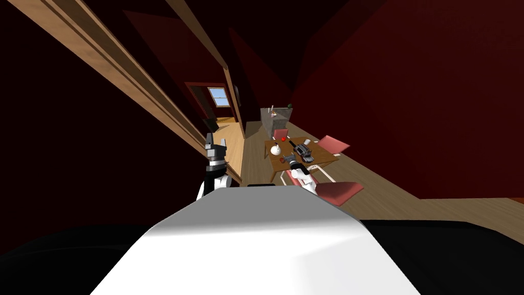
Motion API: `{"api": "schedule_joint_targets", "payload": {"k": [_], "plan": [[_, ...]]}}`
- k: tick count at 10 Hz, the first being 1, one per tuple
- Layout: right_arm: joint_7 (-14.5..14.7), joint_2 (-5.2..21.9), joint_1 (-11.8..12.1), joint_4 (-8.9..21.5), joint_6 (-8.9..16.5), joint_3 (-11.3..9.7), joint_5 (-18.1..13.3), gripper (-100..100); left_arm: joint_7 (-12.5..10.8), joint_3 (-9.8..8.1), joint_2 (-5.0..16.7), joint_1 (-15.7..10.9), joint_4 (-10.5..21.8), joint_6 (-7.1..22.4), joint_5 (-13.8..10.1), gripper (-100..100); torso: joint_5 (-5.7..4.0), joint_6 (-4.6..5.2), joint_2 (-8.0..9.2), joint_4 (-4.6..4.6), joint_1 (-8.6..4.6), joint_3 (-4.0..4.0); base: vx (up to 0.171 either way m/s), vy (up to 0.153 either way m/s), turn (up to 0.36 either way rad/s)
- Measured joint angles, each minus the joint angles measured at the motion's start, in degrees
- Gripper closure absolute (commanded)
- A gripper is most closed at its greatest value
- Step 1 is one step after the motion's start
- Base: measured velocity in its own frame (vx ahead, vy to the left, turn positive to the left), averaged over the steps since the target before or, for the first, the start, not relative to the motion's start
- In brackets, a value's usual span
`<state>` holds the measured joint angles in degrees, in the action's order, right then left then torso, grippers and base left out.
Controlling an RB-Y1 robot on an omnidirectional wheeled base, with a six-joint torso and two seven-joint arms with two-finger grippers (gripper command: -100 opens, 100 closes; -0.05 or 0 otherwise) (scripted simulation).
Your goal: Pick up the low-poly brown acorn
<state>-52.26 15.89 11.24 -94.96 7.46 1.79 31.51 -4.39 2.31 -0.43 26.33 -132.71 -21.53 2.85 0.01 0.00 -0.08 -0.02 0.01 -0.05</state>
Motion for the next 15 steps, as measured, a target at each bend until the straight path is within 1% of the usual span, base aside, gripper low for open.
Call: {"api": "schedule_joint_targets", "payload": {"k": [1, 2, 3, 4, 5, 6, 7, 8, 9, 10, 11, 12, 13, 14, 15], "plan": [[-1.6, 0.0, -0.3, 0.7, 0.9, 0.0, 0.7, -100, 0.0, 0.00, 0.0, 0.0, 0.0, 0.0, 0.0, 0, 0.00, 0.00, 0.01, 0.00, 0.01, 0.01, 0.016, 0.009, -0.036], [-3.2, -0.5, -1.1, 1.7, 2.8, 0.4, 1.5, -100, 0.0, 0.00, 0.0, 0.0, 0.0, 0.0, 0.0, 0, 0.00, 0.00, 0.00, 0.00, 0.02, 0.00, 0.013, 0.008, -0.021], [-4.7, -0.3, -1.5, 2.7, 3.8, 0.3, 2.3, -100, 0.0, 0.00, 0.0, 0.0, 0.0, 0.0, 0.0, 0, 0.00, 0.00, 0.02, 0.00, 0.01, 0.01, 0.015, 0.005, -0.042], [-6.3, -0.3, -2.5, 4.0, 5.1, 0.4, 3.5, -100, 0.0, 0.00, 0.0, 0.0, 0.0, 0.0, 0.0, 0, 0.00, 0.00, 0.01, 0.00, 0.00, 0.01, 0.014, 0.005, -0.019], [-7.8, 0.0, -2.8, 5.4, 5.7, 0.1, 4.4, -100, 0.0, 0.00, 0.0, 0.0, 0.0, 0.0, 0.0, 0, 0.00, 0.00, 0.02, 0.00, -0.01, 0.01, 0.014, 0.004, -0.045], [-9.4, 0.1, -4.0, 7.1, 6.7, 0.1, 5.7, -100, 0.0, 0.00, 0.0, 0.0, 0.0, 0.0, 0.0, 0, 0.00, 0.00, 0.01, 0.00, -0.01, 0.01, 0.013, 0.003, -0.018], [-11.0, 0.2, -4.4, 8.1, 7.7, 0.2, 6.4, -100, 0.0, 0.00, 0.0, 0.0, 0.0, 0.0, 0.0, 0, 0.00, 0.00, 0.02, 0.00, -0.02, 0.01, 0.017, 0.001, -0.037], [-12.6, 0.5, -5.4, 9.4, 9.0, 0.2, 7.6, -100, 0.0, 0.00, 0.0, 0.0, 0.0, 0.0, 0.0, 0, 0.00, 0.00, 0.01, 0.00, -0.02, 0.00, 0.013, 0.000, -0.018], [-14.1, 0.6, -6.0, 10.9, 9.7, 0.1, 8.3, -100, 0.0, 0.00, 0.0, 0.0, 0.0, 0.0, 0.0, 0, 0.00, 0.00, 0.02, 0.00, -0.03, 0.01, 0.017, -0.003, -0.036], [-15.7, 1.1, -7.2, 12.6, 10.9, 0.1, 9.8, -100, 0.0, 0.00, 0.0, 0.0, 0.0, 0.0, 0.0, 0, 0.00, 0.00, 0.00, 0.00, -0.04, 0.00, 0.016, -0.002, -0.018], [-17.1, 1.2, -7.6, 13.9, 11.6, 0.0, 10.6, -100, 0.0, 0.00, 0.0, 0.0, 0.0, 0.0, 0.0, 0, -0.01, 0.01, 0.01, 0.00, -0.04, 0.01, 0.018, -0.006, -0.040], [-18.8, 1.3, -8.9, 15.6, 12.8, 0.1, 11.6, -100, 0.0, 0.00, 0.0, 0.0, 0.0, 0.0, 0.0, 0, -0.01, 0.00, 0.00, 0.00, -0.05, 0.00, 0.017, -0.003, -0.019], [-20.2, 1.5, -9.5, 16.8, 13.8, 0.2, 12.4, -100, 0.0, 0.00, 0.0, 0.0, 0.0, 0.0, 0.0, 0, -0.01, 0.01, 0.01, 0.00, -0.04, 0.00, 0.020, -0.010, -0.043], [-21.7, 2.1, -10.5, 18.7, 14.6, -0.1, 14.2, -100, 0.0, 0.00, 0.0, 0.0, 0.0, 0.0, 0.0, 0, -0.01, 0.01, -0.01, 0.00, -0.07, 0.00, 0.017, -0.009, -0.017], [-23.0, 2.1, -10.9, 19.6, 15.4, 0.0, 14.5, -100, 0.0, 0.00, 0.0, 0.0, 0.0, 0.0, 0.0, 0, -0.01, 0.01, 0.01, 0.00, -0.06, 0.01, 0.021, -0.009, -0.035]]}}
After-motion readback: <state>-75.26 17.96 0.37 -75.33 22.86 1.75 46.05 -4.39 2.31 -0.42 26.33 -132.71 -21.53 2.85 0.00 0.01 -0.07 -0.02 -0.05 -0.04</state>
